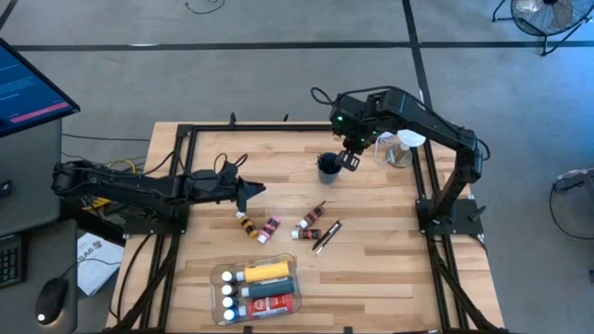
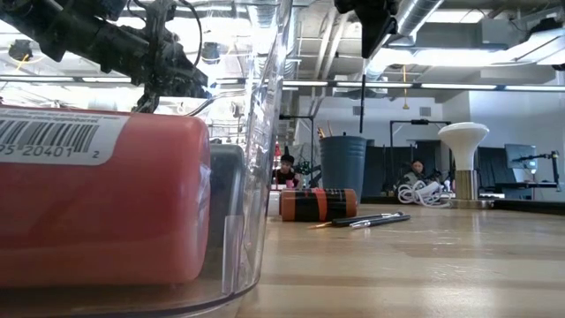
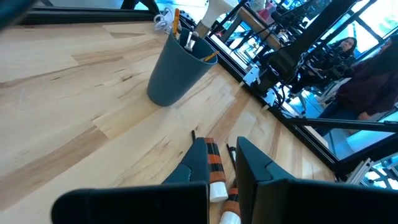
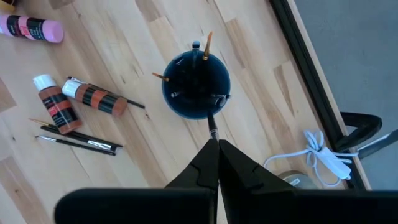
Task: Pick & Place Paint Supplies
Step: Put the paint brush into the blue cup
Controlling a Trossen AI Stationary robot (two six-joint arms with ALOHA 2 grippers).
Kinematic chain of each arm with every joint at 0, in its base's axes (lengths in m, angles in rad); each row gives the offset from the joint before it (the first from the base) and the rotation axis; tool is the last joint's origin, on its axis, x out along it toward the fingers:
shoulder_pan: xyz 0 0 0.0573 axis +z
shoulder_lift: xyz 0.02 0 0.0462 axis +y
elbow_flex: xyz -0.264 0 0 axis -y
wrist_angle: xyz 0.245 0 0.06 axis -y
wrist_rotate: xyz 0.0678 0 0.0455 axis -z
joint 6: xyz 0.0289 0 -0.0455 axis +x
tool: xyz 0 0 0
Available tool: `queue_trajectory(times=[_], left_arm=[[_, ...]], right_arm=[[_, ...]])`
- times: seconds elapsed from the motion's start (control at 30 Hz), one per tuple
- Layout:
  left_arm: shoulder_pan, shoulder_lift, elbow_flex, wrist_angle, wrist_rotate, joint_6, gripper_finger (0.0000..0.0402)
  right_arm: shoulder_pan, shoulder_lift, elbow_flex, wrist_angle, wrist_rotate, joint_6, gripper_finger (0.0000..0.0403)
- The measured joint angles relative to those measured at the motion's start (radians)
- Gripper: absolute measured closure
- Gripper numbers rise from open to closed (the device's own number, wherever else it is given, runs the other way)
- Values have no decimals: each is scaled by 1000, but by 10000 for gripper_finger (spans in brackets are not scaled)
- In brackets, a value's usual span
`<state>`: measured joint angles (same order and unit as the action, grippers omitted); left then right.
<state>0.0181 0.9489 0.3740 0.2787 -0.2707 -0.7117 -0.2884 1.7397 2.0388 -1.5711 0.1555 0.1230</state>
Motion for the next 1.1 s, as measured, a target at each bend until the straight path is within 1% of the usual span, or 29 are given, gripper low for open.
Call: queue_trajectory(times=[0.3, 0.67, 1.1], left_arm=[[0, 0, 0, 0, 0, -2, 401], [0, 0, 0, 2, 1, -3, 401], [0, 0, 0, 9, 5, -3, 401]], right_arm=[[8, 18, -1, 20, -4, 1, 403], [22, 83, 0, 72, -23, -28, 403], [2, 135, 0, 34, -24, -53, 402]])
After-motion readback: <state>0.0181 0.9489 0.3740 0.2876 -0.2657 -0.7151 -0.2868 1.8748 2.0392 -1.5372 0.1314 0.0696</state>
